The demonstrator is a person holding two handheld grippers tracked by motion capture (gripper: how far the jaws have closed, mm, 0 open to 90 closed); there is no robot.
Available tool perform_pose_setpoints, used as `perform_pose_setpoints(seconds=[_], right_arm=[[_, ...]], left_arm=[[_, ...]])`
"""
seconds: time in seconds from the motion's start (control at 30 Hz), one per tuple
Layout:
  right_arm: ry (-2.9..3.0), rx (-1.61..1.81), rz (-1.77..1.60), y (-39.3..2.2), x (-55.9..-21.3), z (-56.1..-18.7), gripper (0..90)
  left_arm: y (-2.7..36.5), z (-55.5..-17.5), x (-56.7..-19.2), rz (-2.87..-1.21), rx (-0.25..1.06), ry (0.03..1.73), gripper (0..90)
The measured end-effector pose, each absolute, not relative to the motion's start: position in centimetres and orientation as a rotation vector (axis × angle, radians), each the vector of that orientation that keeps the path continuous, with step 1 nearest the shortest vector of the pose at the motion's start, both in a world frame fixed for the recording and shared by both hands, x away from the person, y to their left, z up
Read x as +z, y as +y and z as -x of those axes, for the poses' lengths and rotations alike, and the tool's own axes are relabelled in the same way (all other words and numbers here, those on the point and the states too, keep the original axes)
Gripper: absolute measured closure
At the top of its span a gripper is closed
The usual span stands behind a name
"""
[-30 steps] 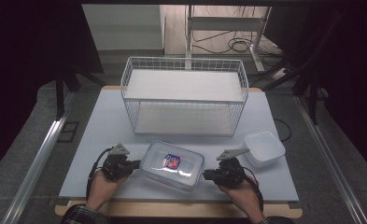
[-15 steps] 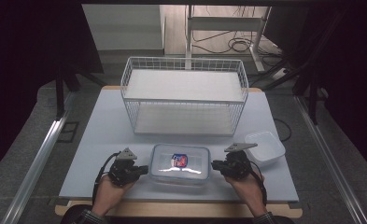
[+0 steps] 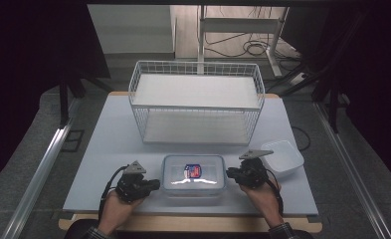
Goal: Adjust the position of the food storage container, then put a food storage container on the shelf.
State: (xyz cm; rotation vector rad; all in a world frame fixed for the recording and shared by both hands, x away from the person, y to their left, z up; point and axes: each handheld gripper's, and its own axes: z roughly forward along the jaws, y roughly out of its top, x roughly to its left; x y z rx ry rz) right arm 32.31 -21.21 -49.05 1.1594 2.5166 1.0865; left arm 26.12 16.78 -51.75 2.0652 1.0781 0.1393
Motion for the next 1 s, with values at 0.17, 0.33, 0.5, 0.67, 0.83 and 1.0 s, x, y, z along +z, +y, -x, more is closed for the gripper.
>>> perform_pose_setpoints(seconds=[0.17,0.33,0.5,0.67,0.83,1.0], right_arm=[[2.499,1.112,-1.144,-21.8,-48.6,-32.1,67.1],[2.494,1.131,-1.135,-22.2,-48.2,-32.0,55.0],[2.494,1.158,-1.108,-22.6,-47.9,-31.9,41.1],[2.459,1.182,-1.101,-22.7,-47.5,-31.7,27.1],[2.436,1.235,-1.083,-22.5,-47.2,-31.6,17.3],[2.451,1.265,-1.096,-21.8,-47.4,-31.6,11.1]], left_arm=[[17.5,-26.4,-51.8,-2.051,0.220,1.105,49.1],[18.2,-26.7,-52.0,-2.035,0.244,1.107,27.5],[18.9,-26.9,-52.1,-2.006,0.276,1.085,11.5],[19.2,-27.0,-52.0,-2.007,0.288,1.051,7.1],[19.2,-27.1,-51.0,-1.981,0.244,1.042,6.8],[18.5,-27.7,-49.9,-1.971,0.200,1.022,6.3]])
